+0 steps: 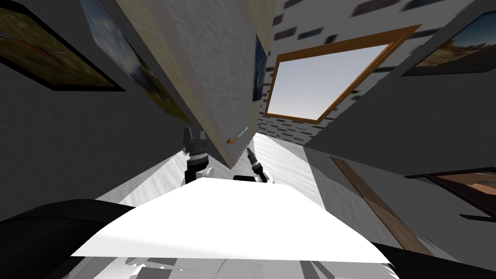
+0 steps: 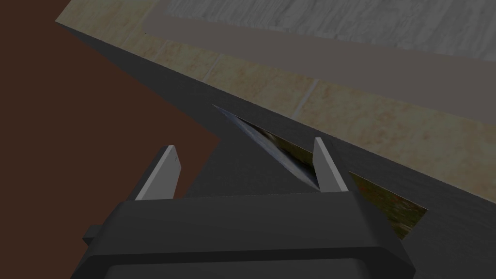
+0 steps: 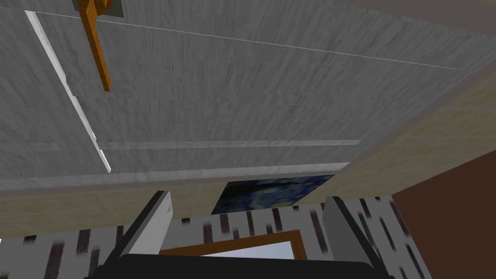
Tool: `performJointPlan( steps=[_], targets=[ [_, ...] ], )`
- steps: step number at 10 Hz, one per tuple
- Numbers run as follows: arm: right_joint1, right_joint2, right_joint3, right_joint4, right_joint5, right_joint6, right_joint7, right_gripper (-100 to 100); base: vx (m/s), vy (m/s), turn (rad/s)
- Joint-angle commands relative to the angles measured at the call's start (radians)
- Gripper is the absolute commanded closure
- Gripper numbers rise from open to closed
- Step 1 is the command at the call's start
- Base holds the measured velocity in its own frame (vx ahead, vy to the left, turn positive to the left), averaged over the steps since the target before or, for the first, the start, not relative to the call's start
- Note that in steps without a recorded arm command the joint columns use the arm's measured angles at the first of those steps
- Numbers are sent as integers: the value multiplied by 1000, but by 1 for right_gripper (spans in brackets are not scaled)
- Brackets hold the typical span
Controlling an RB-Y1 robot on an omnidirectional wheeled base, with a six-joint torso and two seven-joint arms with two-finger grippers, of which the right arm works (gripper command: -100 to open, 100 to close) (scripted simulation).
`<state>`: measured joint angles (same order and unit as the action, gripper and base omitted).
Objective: Push the door open
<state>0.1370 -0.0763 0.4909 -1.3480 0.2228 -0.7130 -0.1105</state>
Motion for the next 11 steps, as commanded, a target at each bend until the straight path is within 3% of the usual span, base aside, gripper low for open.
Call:
performJointPlan(
  steps=[1,11],
  targets=[
    [-13,-1,18,37,3,-5,-11,-100,74,-67,41],
    [-93,29,139,280,31,-35,-54,-100,101,-53,44]
  ],
)
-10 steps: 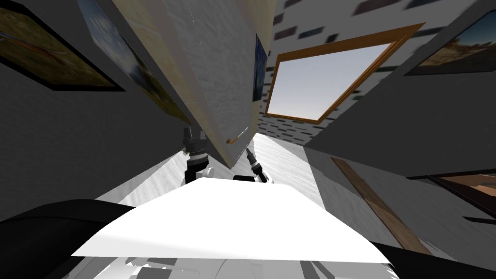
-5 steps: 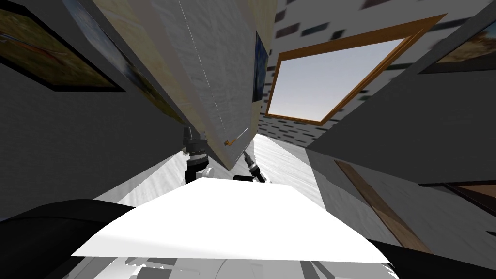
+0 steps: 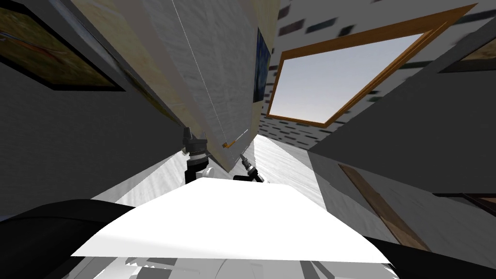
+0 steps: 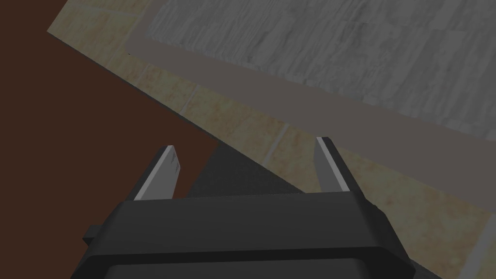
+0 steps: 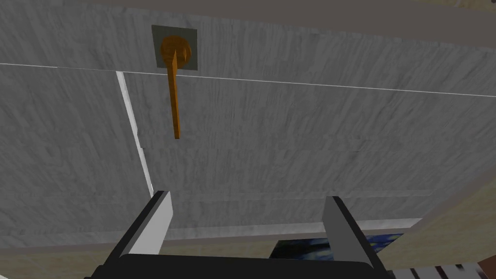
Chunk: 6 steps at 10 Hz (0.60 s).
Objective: Push the door open
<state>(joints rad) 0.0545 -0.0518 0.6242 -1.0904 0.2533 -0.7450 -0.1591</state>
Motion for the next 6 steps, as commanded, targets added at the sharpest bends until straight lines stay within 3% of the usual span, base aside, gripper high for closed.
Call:
performJointPlan(
  steps=[1,6],
  targets=[
    [-17,8,16,43,3,-6,-9,-100,113,-61,45],
    [-54,31,71,154,16,-20,-28,-100,114,-18,49]
  ],
)
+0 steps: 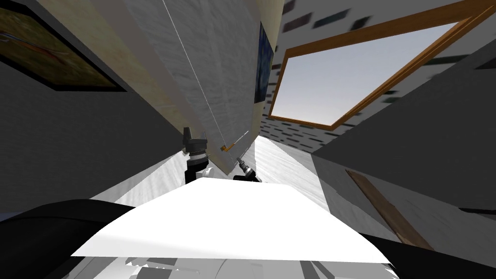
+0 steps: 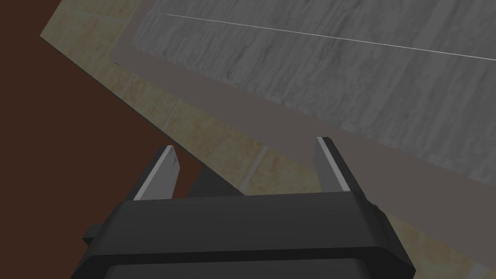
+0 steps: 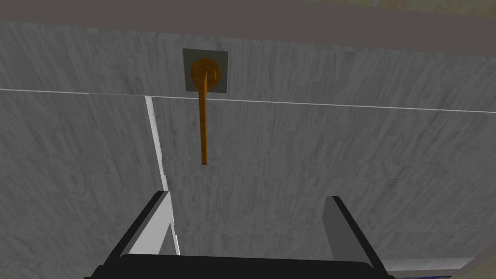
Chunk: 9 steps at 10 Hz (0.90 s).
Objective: Push the door open
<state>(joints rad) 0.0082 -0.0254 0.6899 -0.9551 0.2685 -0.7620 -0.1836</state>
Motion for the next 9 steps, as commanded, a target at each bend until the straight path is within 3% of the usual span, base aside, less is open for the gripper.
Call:
performJointPlan(
  steps=[1,7,9],
  targets=[
    [-13,8,14,36,3,-5,-7,-100,132,-33,46],
    [-47,37,65,138,15,-18,-25,-100,108,-18,38],
    [-63,55,90,187,21,-24,-34,-100,144,-7,60]
  ],
)
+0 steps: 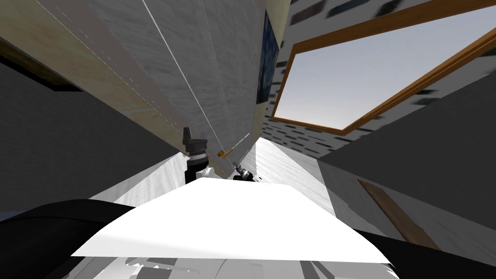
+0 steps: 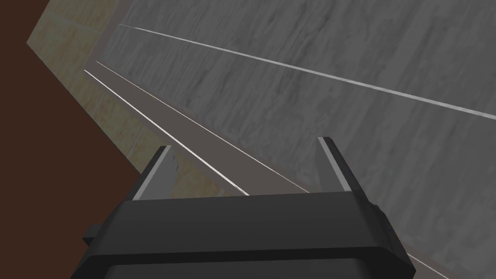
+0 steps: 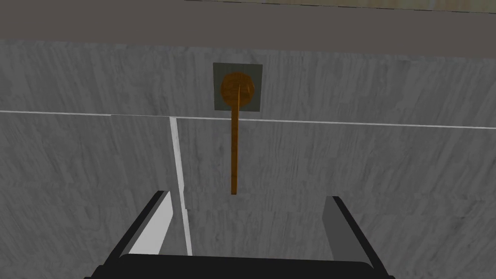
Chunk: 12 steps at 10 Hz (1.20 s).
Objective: Push the door open
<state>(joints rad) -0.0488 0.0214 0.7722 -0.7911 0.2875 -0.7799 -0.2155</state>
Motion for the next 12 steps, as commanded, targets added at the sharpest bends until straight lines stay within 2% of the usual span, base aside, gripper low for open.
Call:
performJointPlan(
  steps=[1,2,3,6,8,12],
  targets=[
    [-9,11,12,33,3,-7,-3,-100,161,-16,39],
    [-18,22,25,58,6,-10,-8,-100,152,-5,49],
    [-16,19,16,52,3,-12,-4,-100,69,-1,11],
    [-11,-9,-33,46,-26,-10,9,-100,-49,-85,320],
    [-5,-29,-77,40,-52,-8,21,-100,-114,-117,329],
    [3,-55,-146,30,-93,-5,40,-100,-78,-67,258]
  ],
)
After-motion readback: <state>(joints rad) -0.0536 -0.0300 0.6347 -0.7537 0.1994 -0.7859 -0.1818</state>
